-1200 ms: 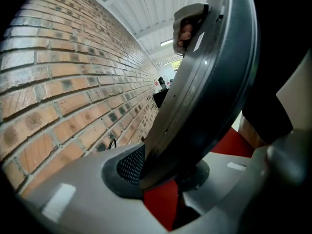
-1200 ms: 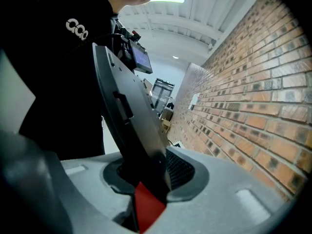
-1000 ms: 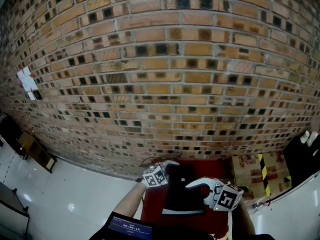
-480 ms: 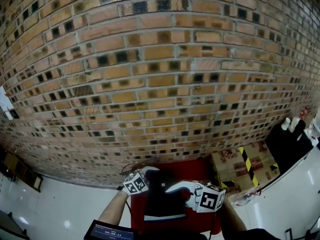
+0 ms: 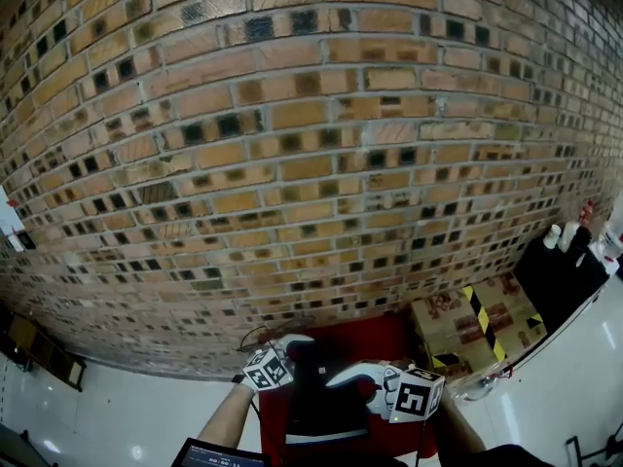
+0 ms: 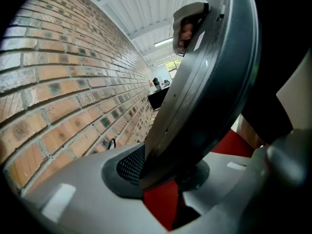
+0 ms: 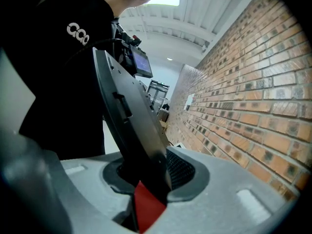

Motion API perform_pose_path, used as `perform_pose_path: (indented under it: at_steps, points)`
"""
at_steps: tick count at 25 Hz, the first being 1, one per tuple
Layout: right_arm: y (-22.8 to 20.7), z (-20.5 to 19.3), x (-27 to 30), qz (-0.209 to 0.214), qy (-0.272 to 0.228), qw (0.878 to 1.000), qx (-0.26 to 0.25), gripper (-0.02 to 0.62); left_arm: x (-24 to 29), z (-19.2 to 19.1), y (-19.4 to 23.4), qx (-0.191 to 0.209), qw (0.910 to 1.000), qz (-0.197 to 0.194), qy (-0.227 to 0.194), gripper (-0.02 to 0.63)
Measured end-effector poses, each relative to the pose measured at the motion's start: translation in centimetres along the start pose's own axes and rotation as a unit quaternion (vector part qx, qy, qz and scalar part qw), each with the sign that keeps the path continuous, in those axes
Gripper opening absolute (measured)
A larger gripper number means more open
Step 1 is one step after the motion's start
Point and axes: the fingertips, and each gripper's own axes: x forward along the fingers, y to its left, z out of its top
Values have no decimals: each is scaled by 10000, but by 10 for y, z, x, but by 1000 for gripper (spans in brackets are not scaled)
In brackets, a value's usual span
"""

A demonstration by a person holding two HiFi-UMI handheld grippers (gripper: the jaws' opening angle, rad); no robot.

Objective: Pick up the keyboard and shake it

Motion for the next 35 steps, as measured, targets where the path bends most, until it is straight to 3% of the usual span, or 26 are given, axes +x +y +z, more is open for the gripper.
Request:
perform_pose_path:
  at_steps: [6,13,23,27,30,35]
  points:
    - [-8,-5,4,-49,-82,9999,111,104,-2,-8,6,28,9998,-80,153,141]
    - [1,10,-2,61,-1,9999,-89,104,-4,10,2,92,9999,85,-80,140]
    - [0,-3,8,212,-93,9996,186,104,0,-15,-18,-310,9994,-87,119,140]
    - [-19,6,2,265,-656,9952,674,92,5,-14,-50,-658,9961,-586,63,133]
    - [-43,7,-1,214,-1199,9829,1382,75,13,-10,-86,-879,9896,-1138,9,112]
    - [-70,-27,-5,246,-1485,9652,2138,63,25,-4,-123,-1474,9769,-1530,-218,98]
